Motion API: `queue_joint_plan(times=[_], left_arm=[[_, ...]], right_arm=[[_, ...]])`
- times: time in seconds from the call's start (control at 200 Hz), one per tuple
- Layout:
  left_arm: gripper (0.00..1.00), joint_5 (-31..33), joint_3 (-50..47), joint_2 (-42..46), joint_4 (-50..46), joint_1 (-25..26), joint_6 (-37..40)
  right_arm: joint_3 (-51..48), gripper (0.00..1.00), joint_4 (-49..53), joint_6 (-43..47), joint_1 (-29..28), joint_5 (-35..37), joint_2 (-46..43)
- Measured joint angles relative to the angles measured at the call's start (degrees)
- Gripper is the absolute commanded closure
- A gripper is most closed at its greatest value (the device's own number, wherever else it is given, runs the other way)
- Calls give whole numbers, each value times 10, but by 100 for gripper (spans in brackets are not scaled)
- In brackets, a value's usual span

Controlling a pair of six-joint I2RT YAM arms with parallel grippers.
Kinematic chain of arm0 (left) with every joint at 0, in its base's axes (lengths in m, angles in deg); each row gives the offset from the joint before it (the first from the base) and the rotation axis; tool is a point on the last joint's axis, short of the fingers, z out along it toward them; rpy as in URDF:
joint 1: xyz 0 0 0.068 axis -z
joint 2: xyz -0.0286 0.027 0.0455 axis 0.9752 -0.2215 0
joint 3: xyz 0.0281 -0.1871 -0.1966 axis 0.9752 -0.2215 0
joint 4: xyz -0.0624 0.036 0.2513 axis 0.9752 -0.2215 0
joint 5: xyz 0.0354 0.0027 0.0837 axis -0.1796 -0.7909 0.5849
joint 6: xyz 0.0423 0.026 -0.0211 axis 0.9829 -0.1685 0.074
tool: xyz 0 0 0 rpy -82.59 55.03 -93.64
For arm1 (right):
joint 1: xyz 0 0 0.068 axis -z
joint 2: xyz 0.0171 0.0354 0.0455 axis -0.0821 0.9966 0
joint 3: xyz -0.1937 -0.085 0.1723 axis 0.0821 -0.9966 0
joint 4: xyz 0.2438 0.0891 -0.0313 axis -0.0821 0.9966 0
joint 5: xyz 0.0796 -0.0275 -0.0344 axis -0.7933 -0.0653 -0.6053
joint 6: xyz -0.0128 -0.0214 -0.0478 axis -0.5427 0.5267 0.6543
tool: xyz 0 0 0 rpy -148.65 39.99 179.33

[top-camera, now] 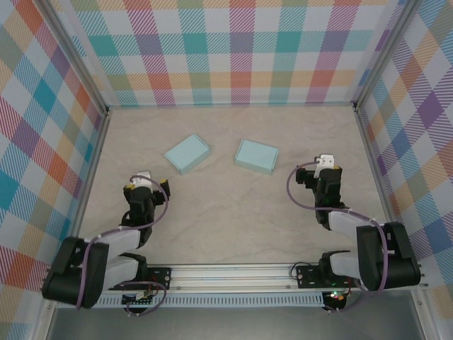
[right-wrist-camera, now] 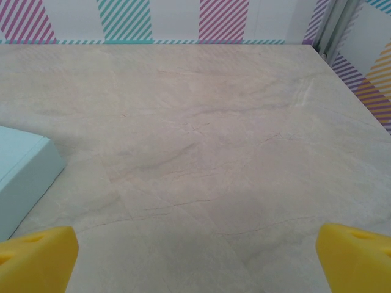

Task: Fold the paper box

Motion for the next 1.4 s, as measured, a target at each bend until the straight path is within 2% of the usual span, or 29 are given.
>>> queue_joint_plan(times=[0.145,0.325,0.485,0.6,0.72,0.9,1.19,1.4], left_arm=[[0,-43,20,-107,96,-2,19],[0,-77,63,-199,135,-2,37],[0,-113,98,-202,112,-17,38],[0,-162,143,-205,71,-60,25],[0,-183,152,-205,56,-85,14],[0,-203,152,-206,35,-85,8],[0,-207,152,-207,30,-85,8],[0,-207,152,-207,30,-85,8]], right_arm=[[0,0,-25,2,5,-18,17],[0,0,-50,5,8,-39,30],[0,0,-71,12,11,-64,51],[0,0,-93,18,11,-85,75],[0,0,-117,20,11,-103,105],[3,0,-143,20,23,-122,143],[47,0,-102,-3,60,-138,152],[51,0,-87,-7,65,-162,152]])
